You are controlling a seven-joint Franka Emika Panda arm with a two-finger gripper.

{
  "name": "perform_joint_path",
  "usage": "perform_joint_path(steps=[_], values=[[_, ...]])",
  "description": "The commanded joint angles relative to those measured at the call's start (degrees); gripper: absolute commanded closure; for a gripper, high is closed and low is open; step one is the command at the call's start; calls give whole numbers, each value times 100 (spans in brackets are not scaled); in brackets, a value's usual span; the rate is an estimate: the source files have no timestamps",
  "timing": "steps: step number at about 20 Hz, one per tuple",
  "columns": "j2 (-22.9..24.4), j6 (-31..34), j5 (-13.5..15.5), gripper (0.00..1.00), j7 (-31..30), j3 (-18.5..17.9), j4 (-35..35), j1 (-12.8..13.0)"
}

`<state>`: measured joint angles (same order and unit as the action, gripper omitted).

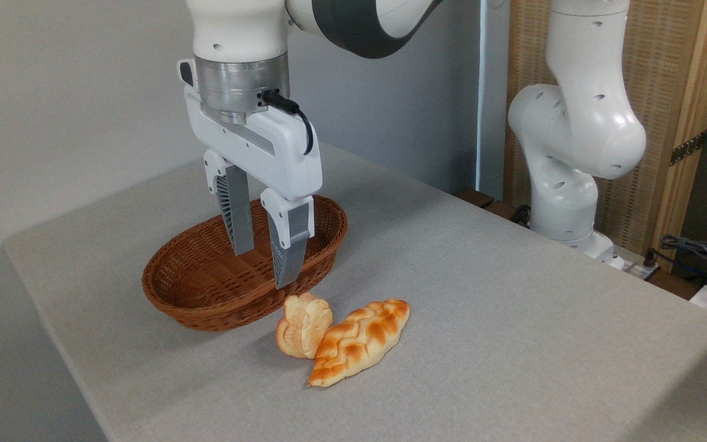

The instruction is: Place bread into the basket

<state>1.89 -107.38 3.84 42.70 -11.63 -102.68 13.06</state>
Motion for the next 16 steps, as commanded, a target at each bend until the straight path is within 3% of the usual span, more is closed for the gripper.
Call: perform_joint_path(steps=[1, 10, 16], values=[[49, 7, 99, 0, 89, 3, 11, -40], [49, 209, 91, 0, 89, -6, 3, -40], [-4, 157, 91, 0, 194, -6, -489, -49]])
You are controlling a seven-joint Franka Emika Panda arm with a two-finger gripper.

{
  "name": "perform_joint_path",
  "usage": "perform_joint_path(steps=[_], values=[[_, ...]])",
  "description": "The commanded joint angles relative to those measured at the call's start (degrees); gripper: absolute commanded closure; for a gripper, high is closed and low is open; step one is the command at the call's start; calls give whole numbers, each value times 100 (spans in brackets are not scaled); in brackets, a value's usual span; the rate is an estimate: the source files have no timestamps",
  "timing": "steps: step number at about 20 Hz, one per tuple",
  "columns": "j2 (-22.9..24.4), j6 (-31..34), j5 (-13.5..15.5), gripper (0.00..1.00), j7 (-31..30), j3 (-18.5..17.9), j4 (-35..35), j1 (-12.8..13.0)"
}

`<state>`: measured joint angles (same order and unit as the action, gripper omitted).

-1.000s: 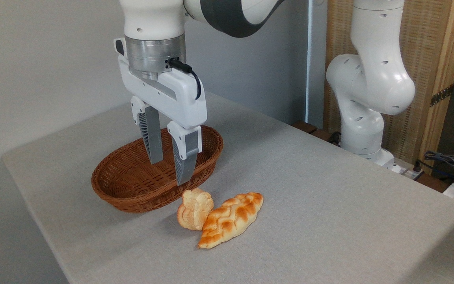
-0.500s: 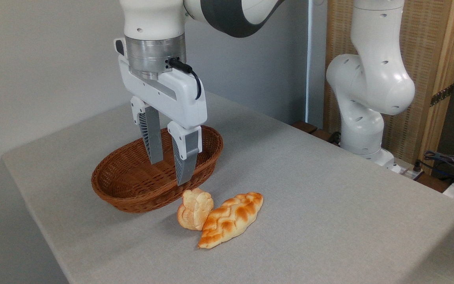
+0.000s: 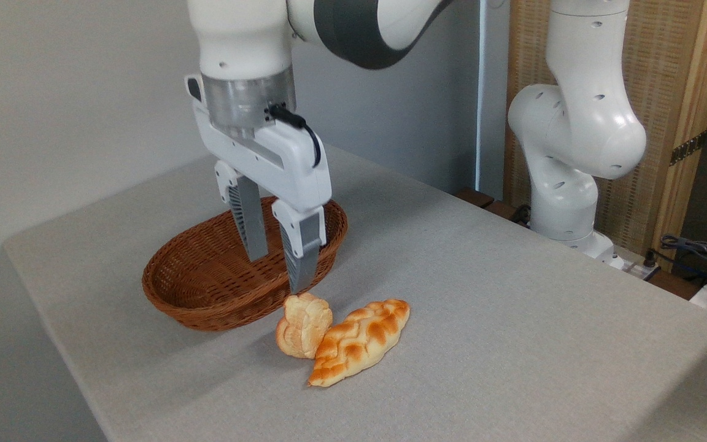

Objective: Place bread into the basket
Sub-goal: 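Move the gripper over the small round bread roll and lower it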

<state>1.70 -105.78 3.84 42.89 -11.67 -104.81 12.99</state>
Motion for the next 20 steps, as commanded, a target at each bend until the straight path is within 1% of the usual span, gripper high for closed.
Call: perform_joint_path(steps=[1, 4, 7, 11, 13, 14, 16, 20], values=[[-3, -30, 99, 0, 158, -2, -355, -42], [-21, -48, 108, 0, -34, -11, -522, -60], [-74, -215, 117, 0, -430, -19, -558, -69], [-205, -259, 117, 0, -431, -11, -602, -69], [-267, -390, 117, 0, -431, -2, -602, -60], [-284, -426, 152, 0, -431, -2, -602, -60], [-293, -522, 327, 0, -422, -2, -602, -51], [-364, -549, 337, 0, -387, 7, -602, -51]])
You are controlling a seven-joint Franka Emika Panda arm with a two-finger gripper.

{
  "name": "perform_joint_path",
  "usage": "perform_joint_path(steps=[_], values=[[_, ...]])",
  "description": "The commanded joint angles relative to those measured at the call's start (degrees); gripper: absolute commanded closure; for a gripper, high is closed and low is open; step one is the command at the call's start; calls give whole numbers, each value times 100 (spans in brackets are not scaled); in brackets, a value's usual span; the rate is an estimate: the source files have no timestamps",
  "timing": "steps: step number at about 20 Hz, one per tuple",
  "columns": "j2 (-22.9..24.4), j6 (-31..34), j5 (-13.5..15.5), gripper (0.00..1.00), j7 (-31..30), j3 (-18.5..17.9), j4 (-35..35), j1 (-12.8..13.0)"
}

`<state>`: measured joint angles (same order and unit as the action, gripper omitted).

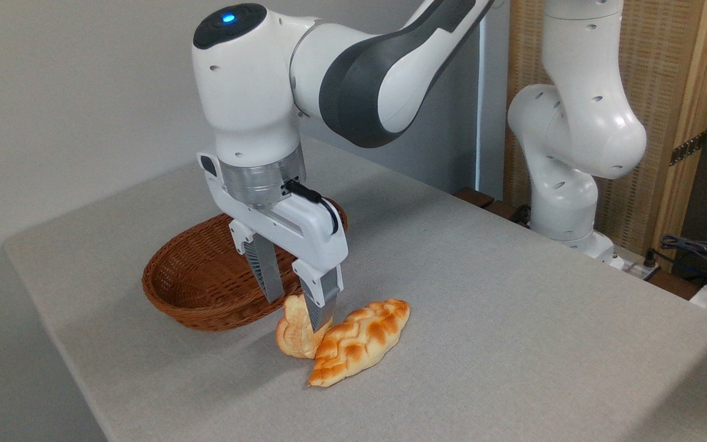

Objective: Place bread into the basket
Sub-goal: 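Move the gripper over the small round bread roll and lower it, then close the gripper on the round bread roll and lift it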

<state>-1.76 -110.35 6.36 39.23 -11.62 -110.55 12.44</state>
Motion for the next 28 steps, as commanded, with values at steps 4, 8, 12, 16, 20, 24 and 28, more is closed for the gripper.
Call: perform_joint_path(steps=[4, 8, 12, 16, 20, 24, 28], values=[[-53, -31, 50, 0, 67, -7, -36, 4], [-122, -21, 41, 0, 76, -7, -72, 4], [-184, -48, 32, 3, 76, 1, -72, 4], [-184, -92, 41, 56, 304, 10, -72, 13], [-193, -92, 41, 62, 340, 19, -63, 12], [-193, -92, 41, 62, 348, 10, -63, 13], [-193, -92, 41, 62, 340, 10, -63, 13]])
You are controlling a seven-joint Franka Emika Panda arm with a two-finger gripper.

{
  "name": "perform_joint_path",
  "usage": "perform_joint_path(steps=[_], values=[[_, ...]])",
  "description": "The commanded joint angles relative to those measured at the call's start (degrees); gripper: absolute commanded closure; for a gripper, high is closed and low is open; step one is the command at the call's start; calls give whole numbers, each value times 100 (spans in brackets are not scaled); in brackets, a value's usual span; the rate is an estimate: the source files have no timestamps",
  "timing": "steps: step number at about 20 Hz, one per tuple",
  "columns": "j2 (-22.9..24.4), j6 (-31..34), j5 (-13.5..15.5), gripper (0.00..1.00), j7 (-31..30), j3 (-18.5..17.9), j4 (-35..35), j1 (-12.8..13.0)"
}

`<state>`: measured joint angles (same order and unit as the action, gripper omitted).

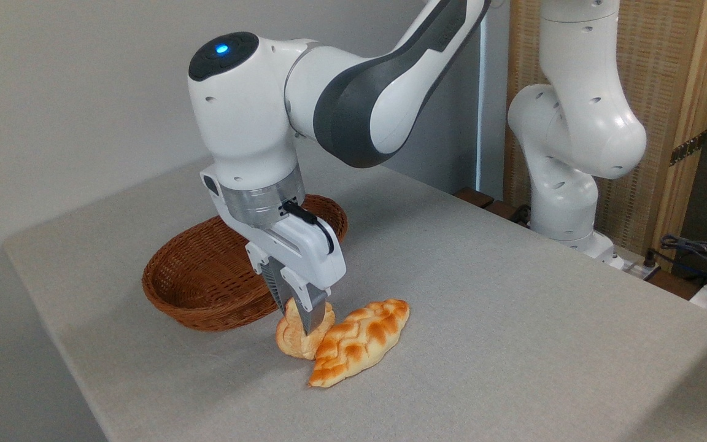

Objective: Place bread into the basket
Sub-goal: 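Close the gripper on the round bread roll and lift it, then carry the roll over the wicker basket and lower it inside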

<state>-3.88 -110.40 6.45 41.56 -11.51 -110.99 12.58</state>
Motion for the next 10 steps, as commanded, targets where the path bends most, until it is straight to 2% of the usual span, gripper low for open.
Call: perform_joint_path(steps=[1, 10], values=[[19, -87, 41, 62, 107, 8, -2, -1], [309, -79, 94, 62, 80, 35, 235, 7]])
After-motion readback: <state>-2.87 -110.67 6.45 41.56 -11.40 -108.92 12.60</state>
